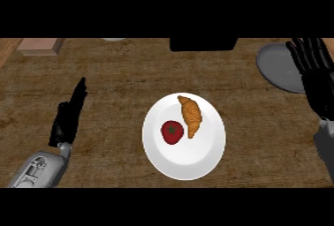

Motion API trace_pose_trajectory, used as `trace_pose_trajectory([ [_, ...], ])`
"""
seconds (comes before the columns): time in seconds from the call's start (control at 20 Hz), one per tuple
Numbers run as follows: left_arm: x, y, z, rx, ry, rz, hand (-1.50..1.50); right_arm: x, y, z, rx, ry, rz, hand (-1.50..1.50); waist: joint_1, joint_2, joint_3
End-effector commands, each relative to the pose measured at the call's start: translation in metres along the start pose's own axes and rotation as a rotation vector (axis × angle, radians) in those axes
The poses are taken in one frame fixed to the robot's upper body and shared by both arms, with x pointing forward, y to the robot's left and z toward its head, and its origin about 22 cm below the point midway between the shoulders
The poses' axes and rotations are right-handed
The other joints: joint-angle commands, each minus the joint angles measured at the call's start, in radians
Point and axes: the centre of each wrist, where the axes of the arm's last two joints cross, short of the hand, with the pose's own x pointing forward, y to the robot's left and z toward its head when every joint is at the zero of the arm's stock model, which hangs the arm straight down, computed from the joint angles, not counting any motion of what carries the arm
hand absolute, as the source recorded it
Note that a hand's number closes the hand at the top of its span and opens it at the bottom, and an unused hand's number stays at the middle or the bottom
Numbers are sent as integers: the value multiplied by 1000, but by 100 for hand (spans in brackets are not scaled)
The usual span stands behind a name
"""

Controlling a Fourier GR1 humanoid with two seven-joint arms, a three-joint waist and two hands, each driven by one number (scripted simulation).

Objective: Pick the tomato from the plate and place it in the pan

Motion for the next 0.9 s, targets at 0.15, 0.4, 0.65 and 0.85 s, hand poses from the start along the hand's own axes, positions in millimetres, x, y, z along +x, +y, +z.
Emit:
trace_pose_trajectory([
  [0.15, 39, -16, -5, -190, -153, 8, 0, -35, 63, -27, 176, 353, 61, -150, 107, 40, 16],
  [0.4, 47, -24, -2, -325, -174, 5, 0, -44, 56, -21, 340, 407, 731, 150, 139, 42, 10],
  [0.65, 45, -7, 20, -305, -108, 27, 0, -96, 154, 8, 179, 494, 452, -150, 66, 25, 19],
  [0.85, 37, 4, 15, -284, -123, 50, 0, -93, 146, -7, 403, 567, 557, -150, 57, 26, 18],
])
